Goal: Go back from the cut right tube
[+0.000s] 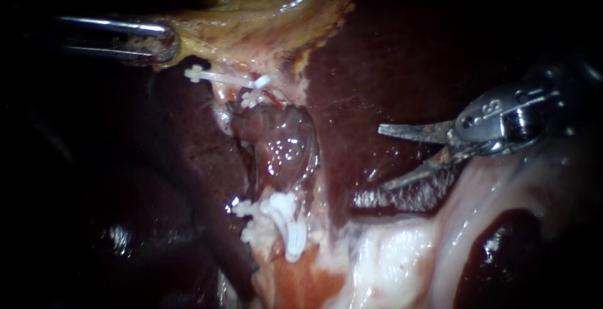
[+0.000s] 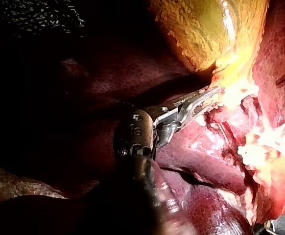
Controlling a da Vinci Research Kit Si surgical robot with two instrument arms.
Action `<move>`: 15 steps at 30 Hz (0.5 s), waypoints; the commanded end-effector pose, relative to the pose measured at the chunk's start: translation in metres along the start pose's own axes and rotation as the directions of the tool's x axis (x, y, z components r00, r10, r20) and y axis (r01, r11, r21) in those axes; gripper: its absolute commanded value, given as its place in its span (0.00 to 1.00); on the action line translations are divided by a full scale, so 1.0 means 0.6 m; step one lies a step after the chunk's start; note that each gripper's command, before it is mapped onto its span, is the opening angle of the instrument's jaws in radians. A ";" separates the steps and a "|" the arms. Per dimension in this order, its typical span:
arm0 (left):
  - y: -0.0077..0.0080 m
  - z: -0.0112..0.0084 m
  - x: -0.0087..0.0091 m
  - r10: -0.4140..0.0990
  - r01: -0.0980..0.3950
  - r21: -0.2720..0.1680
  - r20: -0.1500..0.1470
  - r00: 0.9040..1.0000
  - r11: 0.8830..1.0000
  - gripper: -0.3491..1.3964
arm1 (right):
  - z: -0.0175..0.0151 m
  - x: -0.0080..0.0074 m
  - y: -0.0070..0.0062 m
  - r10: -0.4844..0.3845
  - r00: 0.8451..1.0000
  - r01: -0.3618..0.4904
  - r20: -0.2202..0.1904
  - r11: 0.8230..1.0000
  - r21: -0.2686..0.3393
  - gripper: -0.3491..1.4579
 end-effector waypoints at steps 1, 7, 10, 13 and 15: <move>-0.0001 0.0005 -0.0001 0.000 0.000 0.003 0.000 1.000 1.000 0.00 | 0.0000 -0.0001 0.0000 0.000 1.000 0.000 -0.001 1.000 0.001 0.99; -0.0013 0.0036 -0.0009 0.004 -0.004 0.012 -0.005 1.000 1.000 0.00 | -0.0002 -0.0003 0.0000 -0.001 1.000 0.001 -0.001 1.000 0.001 0.99; -0.0020 0.0052 -0.0017 0.007 -0.007 0.014 -0.006 1.000 1.000 0.00 | -0.0001 -0.0004 -0.0001 -0.001 1.000 0.001 -0.001 1.000 0.001 0.99; -0.0028 0.0067 -0.0025 0.011 -0.011 0.013 -0.006 1.000 1.000 0.00 | -0.0001 -0.0004 -0.0001 -0.001 1.000 0.001 -0.001 1.000 0.001 0.98; -0.0032 0.0077 -0.0031 0.013 -0.013 0.010 -0.005 1.000 1.000 0.00 | -0.0001 -0.0004 -0.0001 -0.001 1.000 0.001 -0.001 1.000 0.000 0.98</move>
